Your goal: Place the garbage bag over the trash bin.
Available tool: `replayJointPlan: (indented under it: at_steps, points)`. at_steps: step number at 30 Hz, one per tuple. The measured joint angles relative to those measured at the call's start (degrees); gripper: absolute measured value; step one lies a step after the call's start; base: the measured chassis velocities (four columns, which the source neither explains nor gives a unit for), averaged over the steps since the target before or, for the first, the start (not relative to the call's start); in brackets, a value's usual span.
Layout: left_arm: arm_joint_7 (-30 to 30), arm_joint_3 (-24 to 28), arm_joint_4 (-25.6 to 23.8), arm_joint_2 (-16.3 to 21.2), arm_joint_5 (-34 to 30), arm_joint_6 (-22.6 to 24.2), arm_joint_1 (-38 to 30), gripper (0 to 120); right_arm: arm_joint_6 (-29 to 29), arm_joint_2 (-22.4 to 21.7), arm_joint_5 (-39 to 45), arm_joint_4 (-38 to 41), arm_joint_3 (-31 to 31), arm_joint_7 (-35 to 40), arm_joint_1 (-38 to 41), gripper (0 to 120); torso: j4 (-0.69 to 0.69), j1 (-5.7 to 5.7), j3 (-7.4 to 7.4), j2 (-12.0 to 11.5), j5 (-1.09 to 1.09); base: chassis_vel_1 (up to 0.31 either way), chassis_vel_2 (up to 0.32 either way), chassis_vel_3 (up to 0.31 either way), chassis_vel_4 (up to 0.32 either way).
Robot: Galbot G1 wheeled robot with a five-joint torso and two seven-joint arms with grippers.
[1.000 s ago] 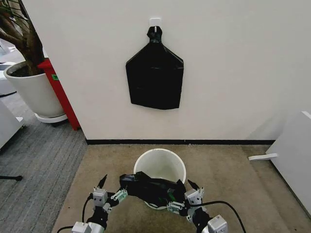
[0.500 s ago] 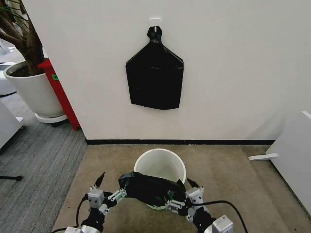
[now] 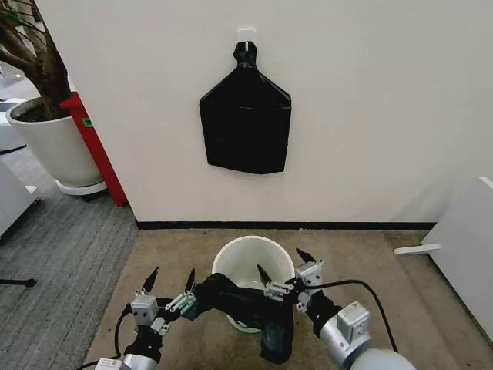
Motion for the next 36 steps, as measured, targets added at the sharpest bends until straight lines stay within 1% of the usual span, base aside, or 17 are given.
replayJointPlan:
  at_steps: [3,7,9,12,15,16,18,19,20,21,22,26,27,28,29,31,36]
  points:
    - [0.1,0.0,-1.9,-0.6,0.3,-0.5,1.5,99,-0.4,-1.3,0.4,-0.7,-0.2,-0.1,2.8,100,0.01,0.00,0.00,0.0,0.00,0.000,0.000,0.000,0.000]
    - [0.1,-1.1,-6.6,-2.5,1.1,-1.2,4.9,99,-2.6,-3.4,2.1,-3.8,-3.1,-0.3,11.0,100,0.02,0.00,0.00,0.0,0.01,0.000,0.000,0.000,0.000]
    - [0.0,-1.3,-7.1,-2.7,1.1,-1.2,5.2,99,-2.9,-3.6,2.4,-4.4,-3.5,-0.4,12.0,100,0.03,0.00,0.00,0.0,0.02,0.000,0.000,0.000,0.000]
    - [-1.2,-5.1,-10.0,-4.4,1.2,-0.9,5.7,99,-6.7,-7.1,5.4,-10.5,-8.9,-2.6,22.2,100,0.01,0.00,0.00,0.0,0.03,0.000,0.000,0.000,0.000]
    - [-4.8,-9.3,-10.4,-5.4,1.7,2.2,4.0,99,-10.1,-9.3,7.3,-16.3,-15.3,-4.4,32.1,100,0.01,0.00,0.00,0.0,0.01,0.000,0.000,0.000,0.000]
    - [-4.8,-9.3,-10.4,-5.4,1.7,2.2,4.0,99,-10.1,-9.3,7.3,-16.3,-15.3,-4.4,32.1,100,0.01,0.00,0.00,0.0,0.01,0.000,0.000,0.000,0.000]
    - [-6.7,-11.7,-9.8,-5.8,2.4,3.8,2.5,99,-12.5,-9.9,8.2,-19.8,-20.2,-5.8,39.8,100,0.01,0.00,0.01,0.0,0.02,0.000,0.000,0.000,0.000]
    - [-7.3,-13.8,-8.8,-6.0,3.1,4.3,1.3,99,-15.2,-10.0,8.5,-22.5,-24.4,-7.7,46.5,100,0.03,0.00,0.01,0.0,-0.03,0.000,0.000,0.000,0.000]
    - [-7.5,-14.9,-8.2,-6.1,3.2,4.5,0.8,99,-16.6,-9.9,8.5,-24.1,-27.1,-8.9,50.2,100,0.03,0.00,0.01,0.0,-0.04,0.000,0.000,0.000,0.000]
    - [-7.5,-14.9,-8.2,-6.1,3.2,4.5,0.8,99,-16.6,-9.9,8.5,-24.1,-27.1,-8.9,50.2,100,0.03,0.00,0.01,0.0,-0.04,0.000,0.000,0.000,0.000]
    - [-7.7,-16.4,-7.5,-6.3,3.3,4.8,0.0,99,-18.2,-9.6,8.4,-26.1,-30.7,-10.2,54.3,100,0.03,0.00,0.01,0.0,-0.02,0.000,0.000,0.000,0.000]
    - [-7.7,-19.6,-5.9,-6.4,1.5,6.4,-1.5,99,-23.7,-7.9,9.6,-30.6,-40.7,-11.9,63.8,100,0.02,0.00,0.01,0.0,0.02,0.000,0.000,0.000,0.000]
    - [-7.7,-20.7,-5.1,-6.2,0.6,6.9,-1.9,99,-24.5,-7.4,11.2,-32.3,-45.3,-11.8,68.3,100,0.02,0.00,0.00,0.0,0.00,0.000,0.000,0.000,0.000]
    - [-7.7,-20.7,-5.1,-6.2,0.6,6.9,-1.9,99,-24.5,-7.4,11.2,-32.3,-45.3,-11.8,68.3,100,0.02,0.00,0.00,0.0,0.00,0.000,0.000,0.000,0.000]
    - [-7.7,-21.4,-3.8,-5.7,-0.3,7.4,-2.4,99,-24.8,-6.8,12.7,-34.9,-51.7,-11.6,73.9,100,0.03,0.00,0.01,0.0,-0.02,0.000,0.000,0.000,0.000]
    - [-7.5,-21.6,-2.8,-5.1,-1.5,8.0,-2.6,99,-24.9,-5.8,14.3,-38.2,-57.7,-11.5,79.0,100,0.02,0.00,0.01,0.0,-0.03,0.000,0.000,0.000,0.000]
    - [-7.4,-21.3,-2.6,-4.6,-4.2,9.4,-2.5,99,-24.9,-3.1,17.3,-42.2,-63.2,-10.6,83.3,100,0.00,0.00,0.00,0.0,-0.01,0.000,0.000,0.000,0.000]
